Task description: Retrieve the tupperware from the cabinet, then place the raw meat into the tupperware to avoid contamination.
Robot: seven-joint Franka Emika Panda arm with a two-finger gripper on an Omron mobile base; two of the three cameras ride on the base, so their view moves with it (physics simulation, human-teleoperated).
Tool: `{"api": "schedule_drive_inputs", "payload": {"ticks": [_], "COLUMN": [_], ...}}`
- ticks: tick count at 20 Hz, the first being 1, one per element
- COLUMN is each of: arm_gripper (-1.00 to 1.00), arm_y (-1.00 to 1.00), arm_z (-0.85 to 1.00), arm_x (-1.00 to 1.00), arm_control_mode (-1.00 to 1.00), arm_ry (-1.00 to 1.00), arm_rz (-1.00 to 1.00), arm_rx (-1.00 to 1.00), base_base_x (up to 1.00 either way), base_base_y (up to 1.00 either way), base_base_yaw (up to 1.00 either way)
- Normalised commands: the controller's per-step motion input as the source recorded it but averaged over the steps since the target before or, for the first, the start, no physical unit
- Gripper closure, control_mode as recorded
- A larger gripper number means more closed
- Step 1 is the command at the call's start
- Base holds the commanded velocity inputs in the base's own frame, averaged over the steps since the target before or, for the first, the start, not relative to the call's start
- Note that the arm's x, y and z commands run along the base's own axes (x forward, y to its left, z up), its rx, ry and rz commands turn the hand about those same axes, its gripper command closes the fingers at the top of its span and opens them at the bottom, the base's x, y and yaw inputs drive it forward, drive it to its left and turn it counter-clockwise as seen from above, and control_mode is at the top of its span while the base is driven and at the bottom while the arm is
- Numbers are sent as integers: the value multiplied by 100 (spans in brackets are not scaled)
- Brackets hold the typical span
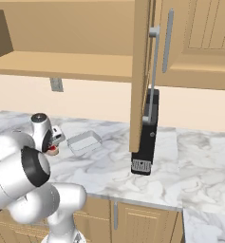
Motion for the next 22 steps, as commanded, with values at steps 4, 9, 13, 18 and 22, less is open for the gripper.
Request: {"api": "schedule_drive_inputs", "payload": {"ticks": [4, 9, 13, 18, 22], "arm_gripper": [-100, -100, -100, -100, -100], "arm_y": [3, 0, 0, 1, 4], "arm_z": [-17, -11, -11, -14, -16], "arm_x": [26, 24, 20, 15, 6], "arm_control_mode": [-100, -100, -100, -100, -100], "arm_ry": [0, 0, 0, 0, 0], "arm_rz": [0, 0, 0, 0, 0], "arm_rx": [0, 0, 0, 0, 0], "base_base_x": [0, 0, 0, 0, 0], "base_base_y": [0, 0, 0, 0, 0], "base_base_yaw": [0, 0, 0, 0, 0]}}
